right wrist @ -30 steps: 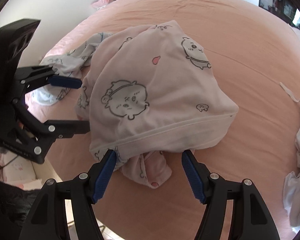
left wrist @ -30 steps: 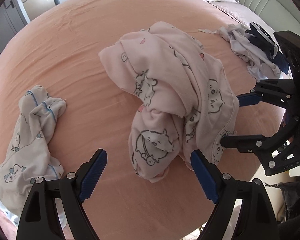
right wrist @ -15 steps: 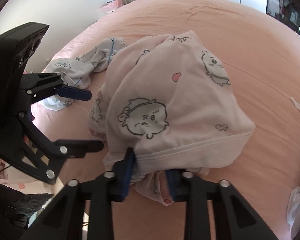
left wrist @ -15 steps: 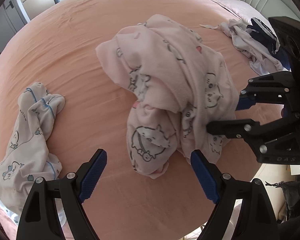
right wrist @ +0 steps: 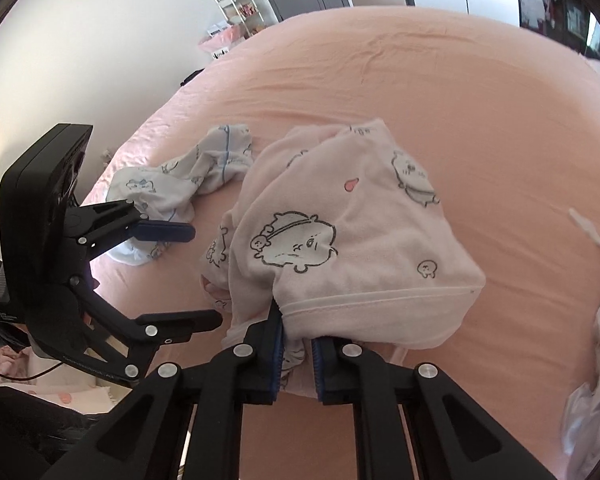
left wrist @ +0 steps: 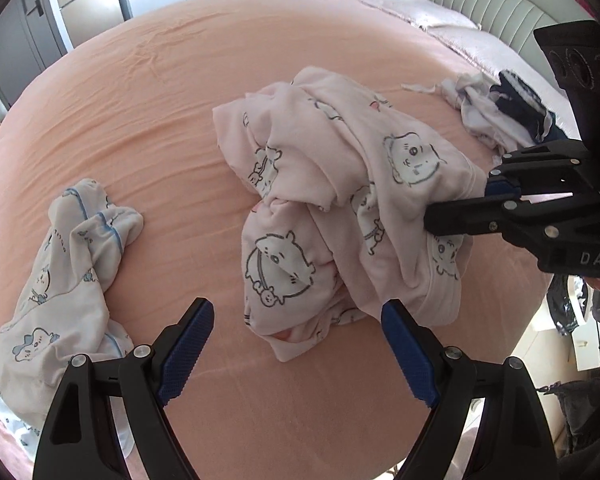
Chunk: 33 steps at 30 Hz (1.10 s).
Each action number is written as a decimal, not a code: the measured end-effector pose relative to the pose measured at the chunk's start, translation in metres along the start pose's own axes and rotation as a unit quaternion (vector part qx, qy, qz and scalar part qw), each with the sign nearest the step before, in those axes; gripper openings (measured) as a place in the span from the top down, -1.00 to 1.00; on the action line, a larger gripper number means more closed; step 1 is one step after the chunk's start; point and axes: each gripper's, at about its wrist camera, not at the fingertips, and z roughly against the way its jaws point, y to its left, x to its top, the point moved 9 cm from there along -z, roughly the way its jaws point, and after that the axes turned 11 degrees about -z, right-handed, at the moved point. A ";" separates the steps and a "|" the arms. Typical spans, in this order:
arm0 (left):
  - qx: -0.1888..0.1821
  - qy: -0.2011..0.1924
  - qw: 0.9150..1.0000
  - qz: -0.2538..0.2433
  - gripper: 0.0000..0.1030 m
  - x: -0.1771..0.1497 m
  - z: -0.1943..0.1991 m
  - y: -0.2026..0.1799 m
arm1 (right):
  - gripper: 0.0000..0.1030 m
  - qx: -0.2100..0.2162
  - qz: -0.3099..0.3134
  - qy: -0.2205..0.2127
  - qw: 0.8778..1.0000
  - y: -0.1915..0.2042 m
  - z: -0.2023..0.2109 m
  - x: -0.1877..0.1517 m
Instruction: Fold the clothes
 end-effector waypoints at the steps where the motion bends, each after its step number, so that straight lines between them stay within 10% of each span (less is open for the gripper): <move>1: 0.003 -0.003 1.000 -0.002 -0.67 0.003 0.002 0.003 | 0.81 0.002 -0.004 -0.001 1.000 0.000 0.002 0.002; 33: 0.071 -0.102 0.985 -0.123 -0.67 0.061 0.020 -0.057 | 0.82 0.042 -0.029 -0.055 0.997 0.002 0.061 0.065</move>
